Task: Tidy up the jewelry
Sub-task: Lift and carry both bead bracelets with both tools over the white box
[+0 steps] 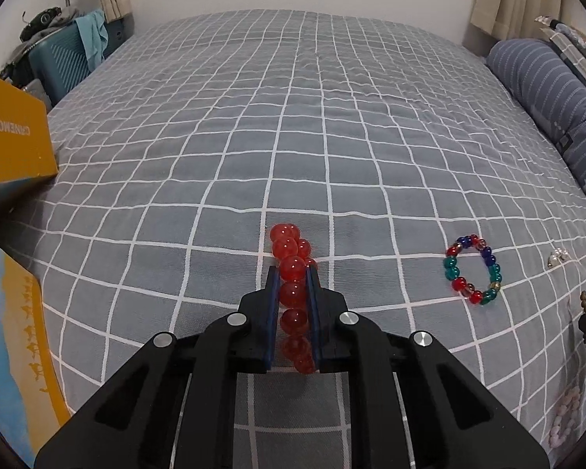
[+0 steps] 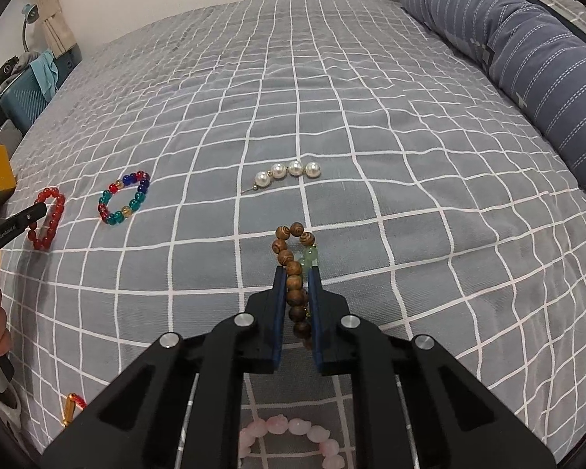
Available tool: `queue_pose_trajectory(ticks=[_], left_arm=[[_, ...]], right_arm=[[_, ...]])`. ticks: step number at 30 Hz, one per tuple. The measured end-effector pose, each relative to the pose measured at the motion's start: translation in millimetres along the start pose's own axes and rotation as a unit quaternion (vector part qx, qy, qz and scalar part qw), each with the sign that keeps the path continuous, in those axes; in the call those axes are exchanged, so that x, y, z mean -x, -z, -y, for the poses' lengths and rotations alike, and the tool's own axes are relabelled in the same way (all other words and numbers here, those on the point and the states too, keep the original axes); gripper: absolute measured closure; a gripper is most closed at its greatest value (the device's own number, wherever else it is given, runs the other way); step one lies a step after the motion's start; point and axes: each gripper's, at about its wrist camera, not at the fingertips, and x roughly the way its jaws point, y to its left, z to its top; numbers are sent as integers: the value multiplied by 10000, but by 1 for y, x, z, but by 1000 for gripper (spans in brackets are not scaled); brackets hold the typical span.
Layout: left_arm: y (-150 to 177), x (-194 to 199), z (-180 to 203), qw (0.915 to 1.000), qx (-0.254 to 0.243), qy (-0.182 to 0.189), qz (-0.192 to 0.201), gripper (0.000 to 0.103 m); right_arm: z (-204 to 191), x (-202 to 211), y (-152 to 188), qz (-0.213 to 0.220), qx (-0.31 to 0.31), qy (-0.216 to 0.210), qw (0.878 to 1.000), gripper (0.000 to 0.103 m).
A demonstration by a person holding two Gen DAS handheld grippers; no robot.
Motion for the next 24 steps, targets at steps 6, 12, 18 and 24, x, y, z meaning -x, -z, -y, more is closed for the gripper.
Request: queue_pose_trajectory(ticks=[6,12,18,24], left_arm=[[0,11,2,10000,-51,54,-8,90],[1,28,7,9998,-128,112,49,90],[-1,47,13,9996,-219,140,105,90],[-3,68,10,9994,-229,161,210,90]], right_arm=[[-1,9,-2,99,-57,36,9999,92],[-2,22,-6,216,-93,0,9997,92],[-9,38,-11,332,-77,-34,9994,92],[-17,52,-19,425,-92,-61,9990,92]])
